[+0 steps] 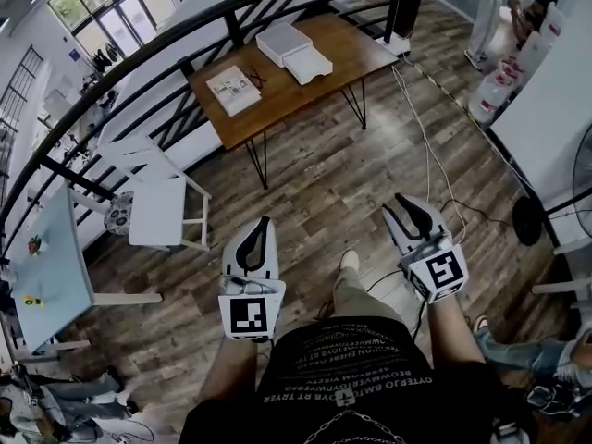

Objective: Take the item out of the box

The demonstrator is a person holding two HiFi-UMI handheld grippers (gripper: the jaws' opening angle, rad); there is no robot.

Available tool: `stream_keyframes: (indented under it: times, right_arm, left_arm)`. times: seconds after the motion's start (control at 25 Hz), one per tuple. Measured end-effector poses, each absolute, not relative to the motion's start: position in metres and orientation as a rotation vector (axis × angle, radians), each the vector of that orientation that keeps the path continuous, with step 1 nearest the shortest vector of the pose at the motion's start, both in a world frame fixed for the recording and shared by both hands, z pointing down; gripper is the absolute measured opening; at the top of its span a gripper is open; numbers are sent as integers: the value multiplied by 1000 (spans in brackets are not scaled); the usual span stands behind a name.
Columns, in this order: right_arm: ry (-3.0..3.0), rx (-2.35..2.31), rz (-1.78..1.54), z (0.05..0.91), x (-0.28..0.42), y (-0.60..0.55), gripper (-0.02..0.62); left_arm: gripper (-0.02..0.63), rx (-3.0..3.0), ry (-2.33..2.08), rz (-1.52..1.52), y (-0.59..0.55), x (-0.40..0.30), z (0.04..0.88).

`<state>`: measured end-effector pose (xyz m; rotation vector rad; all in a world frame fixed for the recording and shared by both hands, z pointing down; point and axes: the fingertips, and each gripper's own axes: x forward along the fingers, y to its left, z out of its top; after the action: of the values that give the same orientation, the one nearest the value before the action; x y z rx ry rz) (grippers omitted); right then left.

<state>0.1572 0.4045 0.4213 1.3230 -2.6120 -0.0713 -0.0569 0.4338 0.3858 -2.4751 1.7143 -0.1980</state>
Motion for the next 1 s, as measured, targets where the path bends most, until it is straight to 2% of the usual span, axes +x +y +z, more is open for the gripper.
stream_keyframes:
  times: [0.4, 0.6, 1.0]
  right_arm:
    - [-2733, 1219, -3, 429, 153, 282, 182]
    - [-2750, 1170, 1, 429, 154, 232, 190]
    - [-2781, 1121, -4, 418, 197, 144, 192]
  left_arm:
    - [5, -2434, 1685, -305, 330, -39, 381]
    - [5, -2453, 1754, -268, 279, -32, 383]
    - [5, -2393, 1872, -296, 188, -2, 370]
